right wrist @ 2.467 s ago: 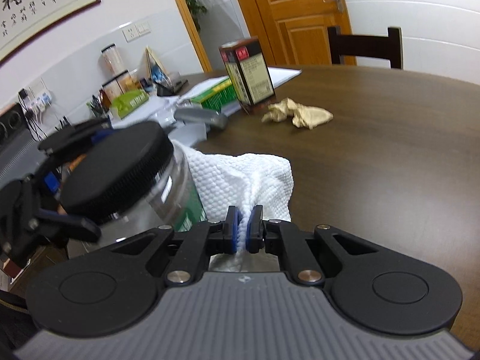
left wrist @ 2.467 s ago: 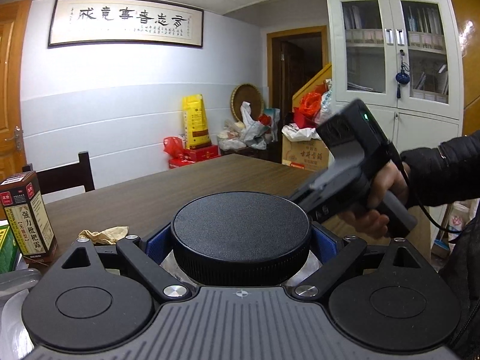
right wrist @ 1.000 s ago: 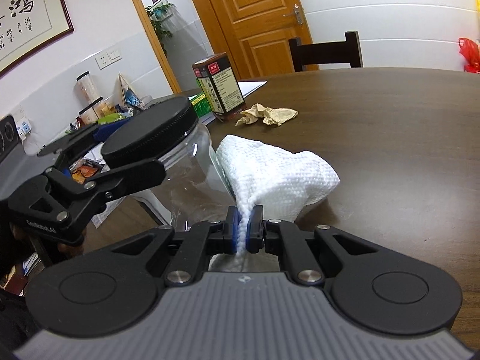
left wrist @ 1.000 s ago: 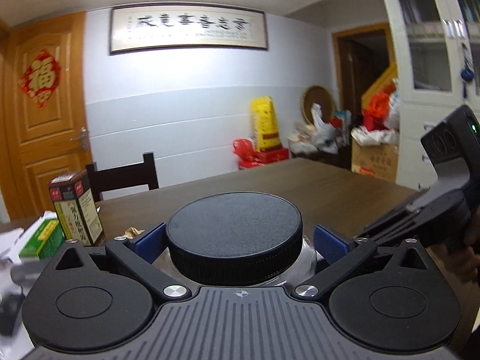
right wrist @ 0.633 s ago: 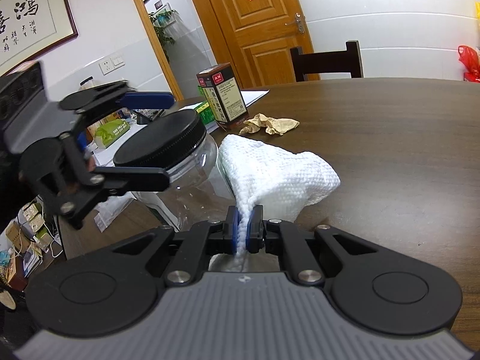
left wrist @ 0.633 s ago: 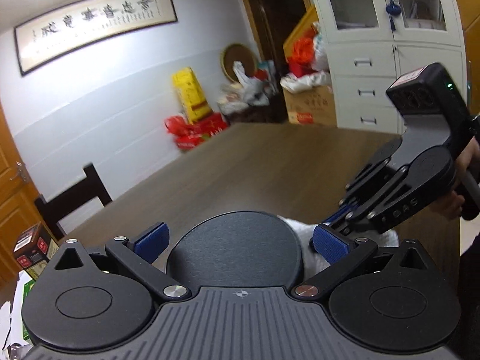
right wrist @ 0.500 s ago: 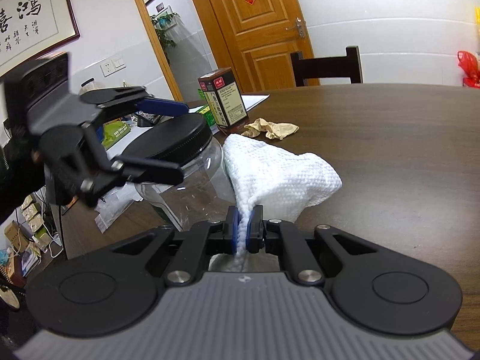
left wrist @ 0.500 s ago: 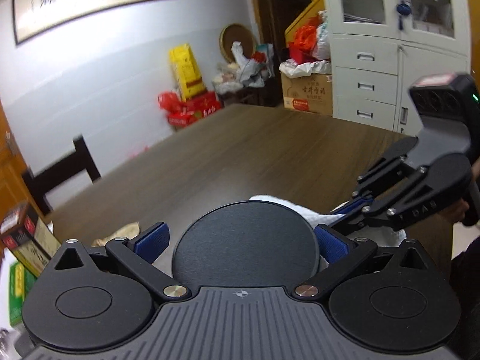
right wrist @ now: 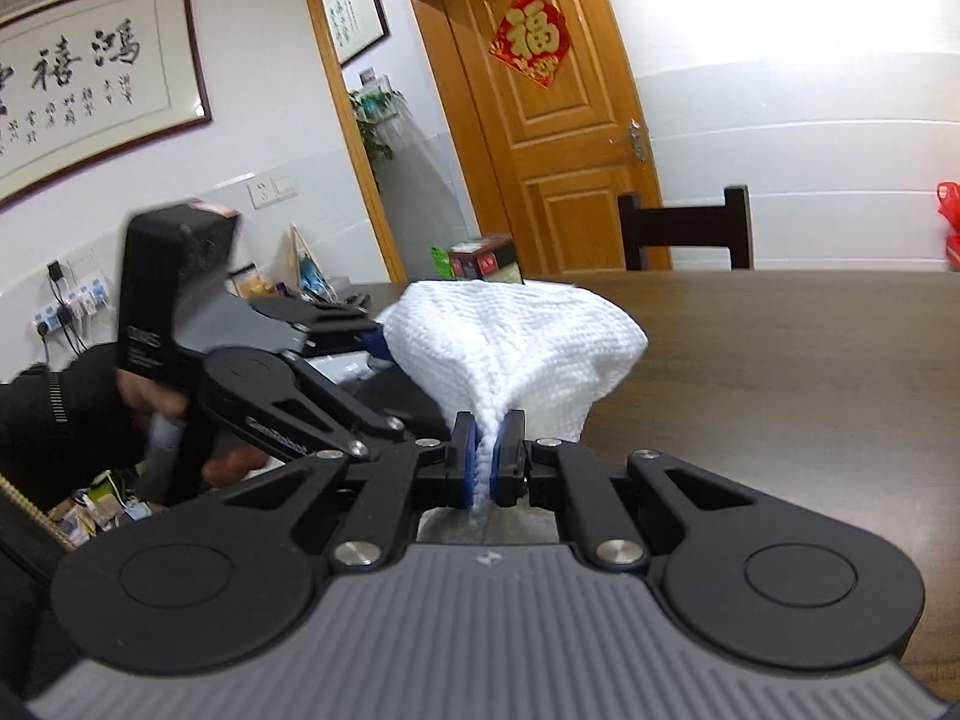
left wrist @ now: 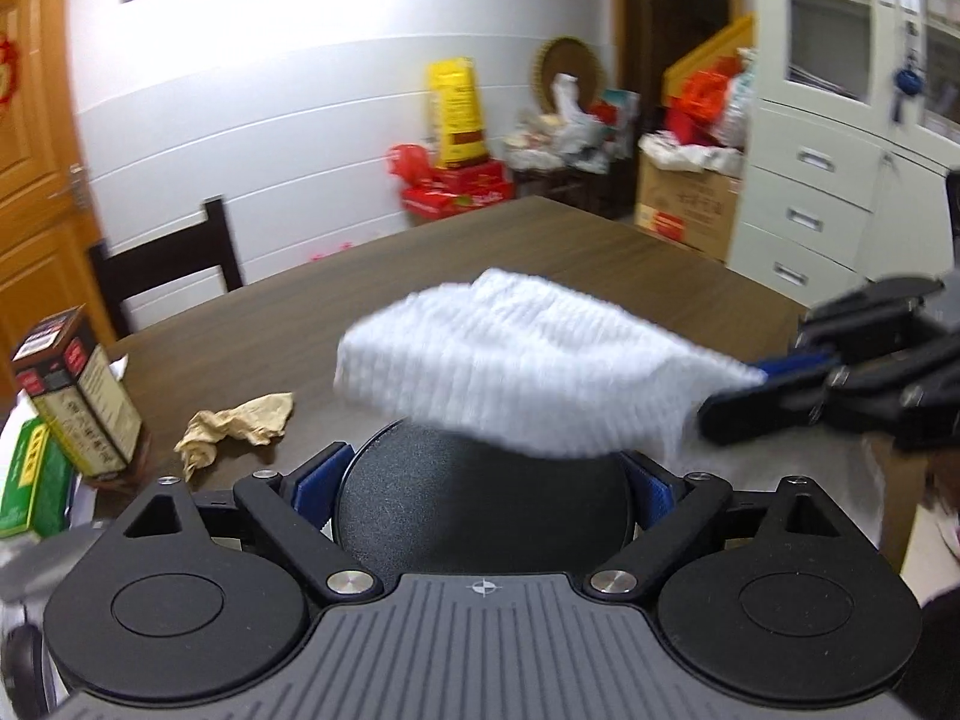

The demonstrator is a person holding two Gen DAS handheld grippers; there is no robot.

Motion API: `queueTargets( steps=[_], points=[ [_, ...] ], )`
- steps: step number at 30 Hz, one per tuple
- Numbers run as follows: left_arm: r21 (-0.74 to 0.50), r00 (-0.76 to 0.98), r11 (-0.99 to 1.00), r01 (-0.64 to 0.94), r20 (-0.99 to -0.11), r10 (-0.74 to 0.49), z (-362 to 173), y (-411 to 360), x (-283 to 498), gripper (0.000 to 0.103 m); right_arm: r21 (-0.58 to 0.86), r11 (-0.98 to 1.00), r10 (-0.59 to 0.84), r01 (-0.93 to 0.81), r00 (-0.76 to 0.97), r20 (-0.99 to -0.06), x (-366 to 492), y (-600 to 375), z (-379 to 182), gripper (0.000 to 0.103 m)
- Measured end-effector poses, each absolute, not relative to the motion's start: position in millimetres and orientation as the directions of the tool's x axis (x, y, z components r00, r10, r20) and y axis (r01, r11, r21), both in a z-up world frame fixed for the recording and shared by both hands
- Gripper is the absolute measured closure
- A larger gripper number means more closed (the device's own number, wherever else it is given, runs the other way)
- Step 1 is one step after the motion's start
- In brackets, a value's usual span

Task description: Clean container

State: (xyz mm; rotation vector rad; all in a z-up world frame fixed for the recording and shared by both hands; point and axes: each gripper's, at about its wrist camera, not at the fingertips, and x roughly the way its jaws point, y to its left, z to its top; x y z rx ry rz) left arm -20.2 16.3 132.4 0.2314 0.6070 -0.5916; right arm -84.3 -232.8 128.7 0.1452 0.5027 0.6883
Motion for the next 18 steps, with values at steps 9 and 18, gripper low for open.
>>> queueTargets(
  steps=[9,18],
  points=[
    [0.055,0.755,0.903,0.426,-0.572,-0.321,130,0,-33,0.008,0.31,0.801,0.596,-0.512,0.632,-0.495,-61,-222,90,0.094],
    [-0.024,0.788,0.968,0.252,-0.576,-0.219,128,-5,-28,0.008,0.283,0.848,0.519,-0.449,0.593,-0.615,-50,-208,43,0.094]
  ],
)
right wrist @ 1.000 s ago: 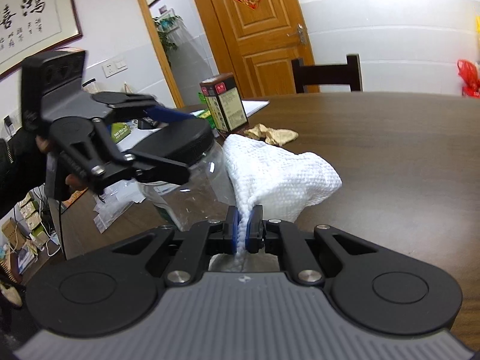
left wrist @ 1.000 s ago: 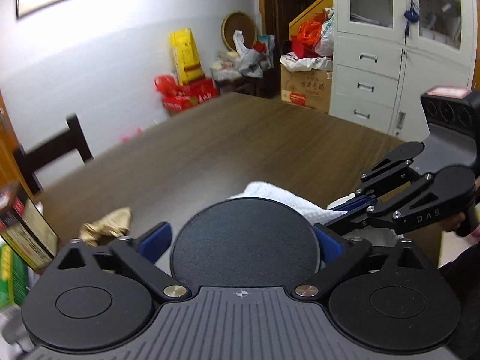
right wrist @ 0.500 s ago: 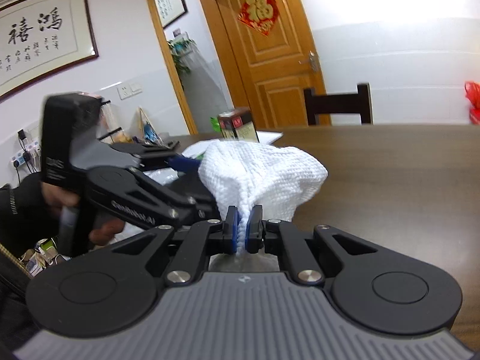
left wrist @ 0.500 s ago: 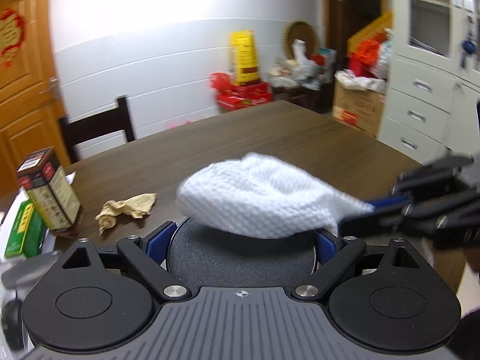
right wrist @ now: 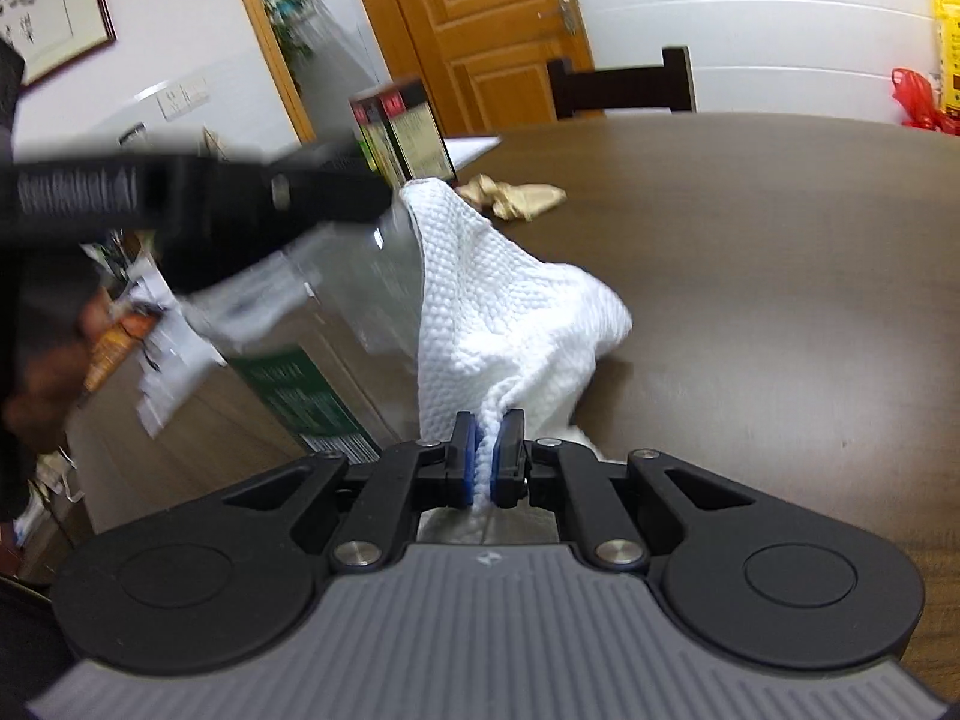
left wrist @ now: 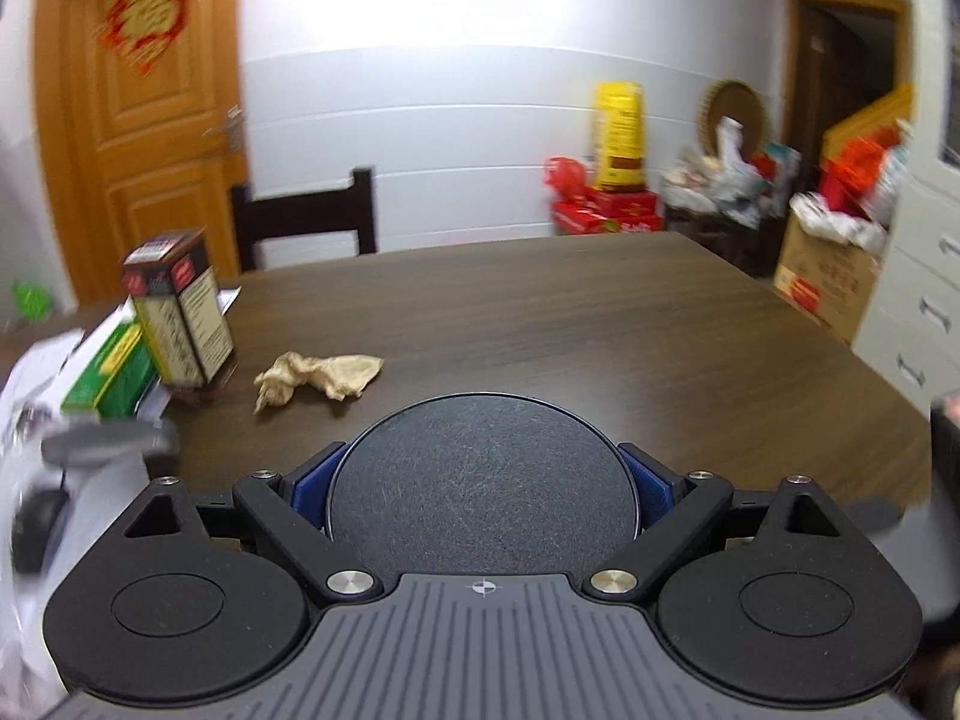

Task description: Clean container

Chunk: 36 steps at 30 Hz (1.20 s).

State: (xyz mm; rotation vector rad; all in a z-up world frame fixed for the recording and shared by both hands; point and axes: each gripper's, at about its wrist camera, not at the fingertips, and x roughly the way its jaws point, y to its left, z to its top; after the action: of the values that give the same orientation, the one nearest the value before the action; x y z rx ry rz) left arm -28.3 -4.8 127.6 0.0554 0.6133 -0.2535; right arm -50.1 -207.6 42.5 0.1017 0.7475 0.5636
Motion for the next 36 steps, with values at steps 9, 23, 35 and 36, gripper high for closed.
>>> queueTargets(
  steps=[9,23,35,36],
  points=[
    [-0.029,0.819,0.996,0.082,-0.568,-0.084,126,-13,-17,0.009,0.296,0.835,0.549,-0.464,0.661,-0.512,-64,-217,91,0.094],
    [-0.043,0.823,0.998,-0.05,-0.567,0.017,125,-29,-9,0.008,0.359,0.824,0.566,-0.439,0.592,-0.574,-54,-204,62,0.094],
    [-0.046,0.78,0.975,0.218,-0.592,-0.203,132,-13,-14,0.006,0.346,0.852,0.521,-0.392,0.573,-0.632,-46,-205,38,0.094],
    [-0.04,0.775,0.966,0.255,-0.59,-0.229,134,-11,-15,0.006,0.341,0.853,0.52,-0.396,0.581,-0.627,-51,-207,41,0.094]
  ],
)
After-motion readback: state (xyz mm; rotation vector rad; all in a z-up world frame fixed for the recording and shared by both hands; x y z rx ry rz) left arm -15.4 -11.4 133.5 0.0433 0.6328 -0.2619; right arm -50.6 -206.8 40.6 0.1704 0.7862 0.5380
